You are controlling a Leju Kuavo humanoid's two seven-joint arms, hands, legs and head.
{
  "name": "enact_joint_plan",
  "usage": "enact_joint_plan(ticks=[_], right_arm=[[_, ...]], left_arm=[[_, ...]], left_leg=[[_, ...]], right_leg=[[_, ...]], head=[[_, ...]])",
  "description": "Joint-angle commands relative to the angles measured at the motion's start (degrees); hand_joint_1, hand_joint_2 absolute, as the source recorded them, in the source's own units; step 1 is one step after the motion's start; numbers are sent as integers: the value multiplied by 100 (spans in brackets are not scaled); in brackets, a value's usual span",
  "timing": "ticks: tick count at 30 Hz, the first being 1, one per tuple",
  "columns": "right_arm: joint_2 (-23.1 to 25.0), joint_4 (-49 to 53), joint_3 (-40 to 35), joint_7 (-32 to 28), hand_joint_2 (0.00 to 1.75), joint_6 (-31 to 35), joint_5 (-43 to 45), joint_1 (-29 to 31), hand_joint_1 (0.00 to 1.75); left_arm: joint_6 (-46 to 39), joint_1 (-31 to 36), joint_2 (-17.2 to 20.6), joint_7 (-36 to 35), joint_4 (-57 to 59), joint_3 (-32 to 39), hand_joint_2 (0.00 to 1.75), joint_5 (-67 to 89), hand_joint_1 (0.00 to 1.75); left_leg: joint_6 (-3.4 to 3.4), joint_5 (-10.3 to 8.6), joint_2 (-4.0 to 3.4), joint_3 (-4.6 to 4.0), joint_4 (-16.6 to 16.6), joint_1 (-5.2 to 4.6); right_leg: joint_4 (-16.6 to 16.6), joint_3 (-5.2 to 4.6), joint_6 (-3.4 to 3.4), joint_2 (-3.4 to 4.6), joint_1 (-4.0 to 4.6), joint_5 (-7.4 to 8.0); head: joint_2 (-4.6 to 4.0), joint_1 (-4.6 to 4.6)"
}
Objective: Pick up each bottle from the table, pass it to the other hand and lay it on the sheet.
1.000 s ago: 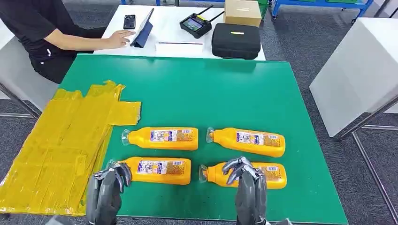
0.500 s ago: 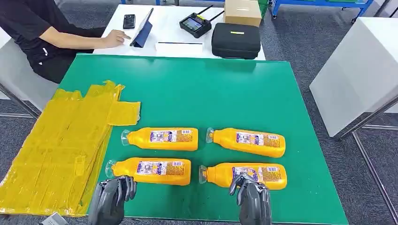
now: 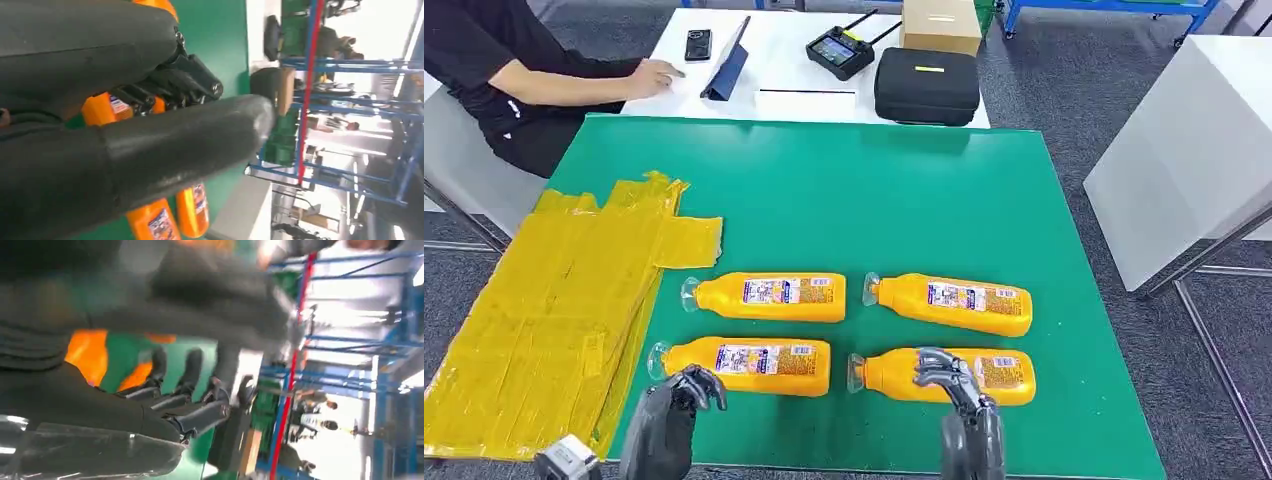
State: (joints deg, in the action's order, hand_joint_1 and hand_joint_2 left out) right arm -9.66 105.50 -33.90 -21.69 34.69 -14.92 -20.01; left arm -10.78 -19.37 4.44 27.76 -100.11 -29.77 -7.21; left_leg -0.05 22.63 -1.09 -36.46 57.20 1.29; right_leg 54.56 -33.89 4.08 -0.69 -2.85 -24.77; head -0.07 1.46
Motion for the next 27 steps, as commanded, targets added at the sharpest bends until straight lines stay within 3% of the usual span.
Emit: enact_joint_plan(ticks=[1,2,3,8,13,18,19,20,22,27], right_arm=[[-34,150,701,1612,175,215,-2409,-478,0],[61,302,1211,1994,175,146,-3313,-752,0],[104,506,1650,2018,175,-64,-3422,-993,0],[845,1117,3444,958,175,-1146,-3548,-1788,0],[1485,1469,4562,485,175,-2472,-4885,-2077,0],[1676,1571,5138,416,175,-3255,-5663,-2139,0],[1728,1492,5278,346,175,-3692,-5787,-2093,0],[1717,1415,5426,307,175,-3930,-5848,-2017,0],[1529,1085,5644,405,175,-3915,-6160,-1869,0],[976,90,5768,341,175,-4083,-6082,-1267,0]], left_arm=[[19,-9,-80,-24,440,218,0,19,0],[30,-34,-108,26,511,256,0,40,0],[28,-71,-138,88,569,300,0,31,0],[20,-206,-231,213,692,424,0,-2,0],[15,-303,-228,243,597,515,0,-53,0],[142,-312,-443,111,524,606,0,46,0],[205,-313,-445,102,537,625,0,64,0],[260,-300,-442,108,563,647,0,63,0],[302,-313,-432,110,575,701,0,47,0],[378,-330,-422,167,609,788,0,18,0]], left_leg=[[7,12,12,32,-3,0],[8,15,17,40,-4,-1],[6,7,24,23,-3,-2],[12,13,25,21,-2,-8],[5,23,30,24,-2,-6],[5,29,26,25,3,-4],[8,43,34,48,9,-3],[5,24,25,19,1,-7],[10,41,36,51,6,-3],[8,27,-1,45,-14,0]], right_leg=[[-4,33,-31,-1,3,-12],[-4,42,-35,-4,2,-16],[-3,28,-23,-15,0,-12],[1,26,-14,-19,-6,-21],[3,28,-13,-20,-2,-25],[3,28,-12,-17,-1,-27],[7,53,-28,-19,2,-41],[3,22,-7,-18,-5,-25],[3,55,-37,-20,1,-48],[-25,47,-20,12,4,-19]], head=[[0,0],[0,0],[0,0],[0,0],[0,0],[0,0],[0,0],[0,0],[0,-2],[0,0]])
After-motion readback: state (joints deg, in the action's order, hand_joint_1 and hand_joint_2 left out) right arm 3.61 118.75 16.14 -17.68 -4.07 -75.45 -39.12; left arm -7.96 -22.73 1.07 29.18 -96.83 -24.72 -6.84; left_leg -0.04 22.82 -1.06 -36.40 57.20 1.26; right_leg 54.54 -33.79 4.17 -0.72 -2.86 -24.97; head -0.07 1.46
